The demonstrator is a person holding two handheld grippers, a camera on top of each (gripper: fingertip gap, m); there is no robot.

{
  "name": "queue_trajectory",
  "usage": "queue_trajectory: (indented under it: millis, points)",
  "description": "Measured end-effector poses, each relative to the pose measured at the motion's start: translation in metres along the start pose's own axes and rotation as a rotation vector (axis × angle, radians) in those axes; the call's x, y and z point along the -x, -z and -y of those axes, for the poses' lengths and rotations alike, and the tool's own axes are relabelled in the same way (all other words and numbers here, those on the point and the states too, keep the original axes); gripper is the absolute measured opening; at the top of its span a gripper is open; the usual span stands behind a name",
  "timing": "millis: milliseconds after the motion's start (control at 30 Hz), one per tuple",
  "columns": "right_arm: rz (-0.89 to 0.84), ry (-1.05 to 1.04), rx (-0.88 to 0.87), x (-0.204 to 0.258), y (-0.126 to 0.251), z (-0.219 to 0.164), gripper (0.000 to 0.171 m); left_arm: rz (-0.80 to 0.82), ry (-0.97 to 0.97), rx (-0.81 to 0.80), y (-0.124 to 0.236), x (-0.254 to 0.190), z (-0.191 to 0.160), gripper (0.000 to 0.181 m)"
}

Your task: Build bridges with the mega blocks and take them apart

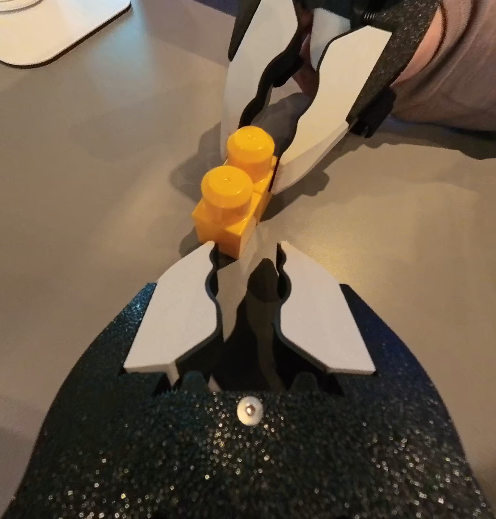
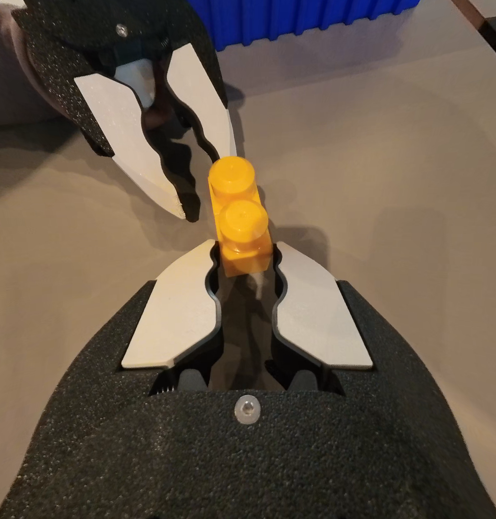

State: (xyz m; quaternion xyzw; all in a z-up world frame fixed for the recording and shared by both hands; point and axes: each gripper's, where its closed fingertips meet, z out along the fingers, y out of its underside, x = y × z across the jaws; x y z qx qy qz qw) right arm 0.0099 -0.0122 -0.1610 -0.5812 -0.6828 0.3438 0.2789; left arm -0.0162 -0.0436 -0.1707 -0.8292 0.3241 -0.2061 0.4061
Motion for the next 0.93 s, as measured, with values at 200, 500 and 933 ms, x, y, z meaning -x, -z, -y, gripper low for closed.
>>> queue_trajectory:
  millis: [200, 500, 933]
  points:
    - [0.007, 0.005, 0.005, 0.001, 0.001, -0.001, 0.036, -0.005, 0.003, -0.002, 0.000, 0.000, 0.000, 0.040]
    - [-0.045, -0.019, -0.345, 0.001, 0.047, 0.027, 0.047, 0.006, 0.015, -0.093, 0.014, -0.002, 0.009, 0.054]
    - [-0.339, 0.076, -0.640, -0.001, 0.078, 0.039, 0.048, 0.346, -0.174, -0.175, 0.182, -0.013, 0.052, 0.053]
